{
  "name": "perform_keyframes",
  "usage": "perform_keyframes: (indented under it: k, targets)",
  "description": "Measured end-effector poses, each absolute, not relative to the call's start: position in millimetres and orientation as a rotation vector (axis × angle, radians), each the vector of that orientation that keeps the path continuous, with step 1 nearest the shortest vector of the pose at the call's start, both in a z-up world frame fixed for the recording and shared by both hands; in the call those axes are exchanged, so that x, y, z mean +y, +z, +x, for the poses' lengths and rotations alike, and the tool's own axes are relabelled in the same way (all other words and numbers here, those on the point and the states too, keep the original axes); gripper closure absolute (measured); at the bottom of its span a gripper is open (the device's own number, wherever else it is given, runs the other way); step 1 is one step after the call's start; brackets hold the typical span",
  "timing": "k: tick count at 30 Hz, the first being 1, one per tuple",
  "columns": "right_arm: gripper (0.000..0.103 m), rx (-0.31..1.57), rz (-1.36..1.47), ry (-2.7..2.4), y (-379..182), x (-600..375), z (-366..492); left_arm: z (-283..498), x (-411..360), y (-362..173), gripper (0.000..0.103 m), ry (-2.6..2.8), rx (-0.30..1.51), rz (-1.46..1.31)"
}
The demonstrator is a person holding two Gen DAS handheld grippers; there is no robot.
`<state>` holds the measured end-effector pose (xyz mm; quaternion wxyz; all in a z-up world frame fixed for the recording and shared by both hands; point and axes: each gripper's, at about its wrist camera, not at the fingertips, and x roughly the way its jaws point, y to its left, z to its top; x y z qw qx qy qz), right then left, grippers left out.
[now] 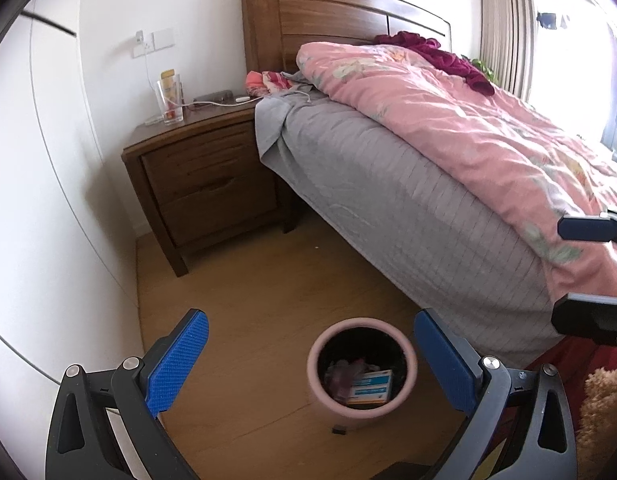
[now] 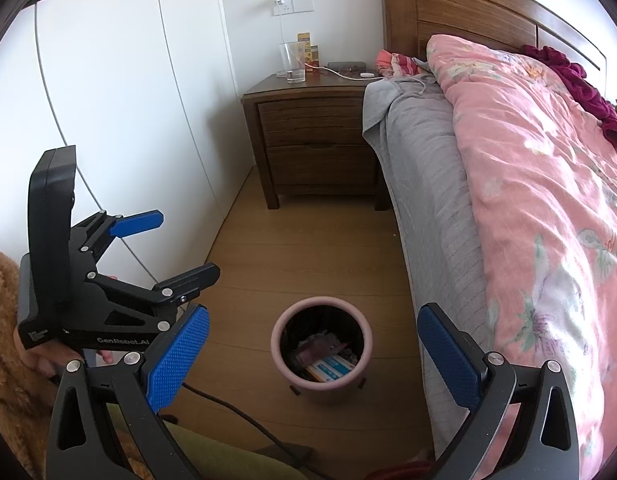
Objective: Collect trash
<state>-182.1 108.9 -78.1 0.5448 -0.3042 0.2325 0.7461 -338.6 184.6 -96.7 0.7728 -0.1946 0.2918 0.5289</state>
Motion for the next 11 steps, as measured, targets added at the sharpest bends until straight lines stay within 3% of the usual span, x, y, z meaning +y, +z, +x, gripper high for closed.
perform_keyframes:
  k: [11]
  targets:
    - [0.0, 0.551, -0.72, 1.771, -77.3, 108.2, -181.2, -338.7, 179.4, -95.7, 0.0, 1.132, 0.58, -0.435]
